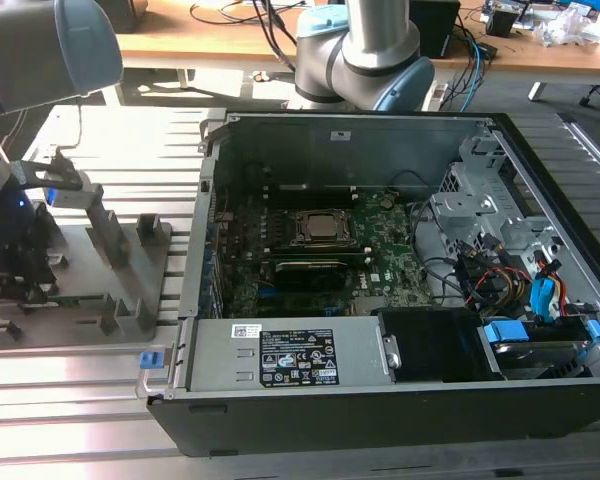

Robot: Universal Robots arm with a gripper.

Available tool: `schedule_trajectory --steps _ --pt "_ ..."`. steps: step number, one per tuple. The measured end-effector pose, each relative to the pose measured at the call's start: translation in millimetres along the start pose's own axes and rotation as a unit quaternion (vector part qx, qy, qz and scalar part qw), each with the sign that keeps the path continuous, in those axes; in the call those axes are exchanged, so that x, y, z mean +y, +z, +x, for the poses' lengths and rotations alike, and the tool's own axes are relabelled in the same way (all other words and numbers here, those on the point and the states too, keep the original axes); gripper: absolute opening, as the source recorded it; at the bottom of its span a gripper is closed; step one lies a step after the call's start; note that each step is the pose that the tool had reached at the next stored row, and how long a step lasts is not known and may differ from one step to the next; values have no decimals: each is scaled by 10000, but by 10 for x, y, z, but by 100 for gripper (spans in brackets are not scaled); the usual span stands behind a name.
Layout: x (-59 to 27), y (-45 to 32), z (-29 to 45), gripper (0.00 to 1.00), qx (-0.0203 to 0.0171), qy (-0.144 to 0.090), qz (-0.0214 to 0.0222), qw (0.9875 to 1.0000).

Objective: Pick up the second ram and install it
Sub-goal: 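Pick up the second ram and move it above second insertion slot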

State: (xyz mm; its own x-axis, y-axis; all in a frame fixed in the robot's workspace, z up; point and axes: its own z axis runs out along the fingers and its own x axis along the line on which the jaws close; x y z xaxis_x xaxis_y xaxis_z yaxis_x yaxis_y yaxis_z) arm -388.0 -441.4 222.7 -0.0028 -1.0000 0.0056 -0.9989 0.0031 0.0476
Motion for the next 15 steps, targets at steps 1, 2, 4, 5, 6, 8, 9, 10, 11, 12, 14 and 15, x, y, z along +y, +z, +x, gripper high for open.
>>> schedule_trajectory --steps 1,2,4,5,6,8,9,10,11,12,14,15 --pt "-2 38 32 36 -1 0 0 10000" --pt "-4 77 49 36 -28 -1 0 10000" --pt "-6 107 54 36 -111 -6 0 9999" --pt "-6 120 54 36 -131 -6 0 9999" --pt "-11 173 54 36 -139 -6 0 9999" --pt "-22 221 54 36 -139 -8 0 9999" --pt "-38 250 54 36 -139 -15 -1 9999" --pt "-63 263 54 36 -138 -23 -1 9999" --pt "-83 267 54 36 -138 -25 -1 9999" --pt "-89 268 53 36 -138 -25 0 9999" --pt "-90 268 54 36 -138 -25 -1 9999" --pt "-91 268 54 36 -138 -26 -1 9999"
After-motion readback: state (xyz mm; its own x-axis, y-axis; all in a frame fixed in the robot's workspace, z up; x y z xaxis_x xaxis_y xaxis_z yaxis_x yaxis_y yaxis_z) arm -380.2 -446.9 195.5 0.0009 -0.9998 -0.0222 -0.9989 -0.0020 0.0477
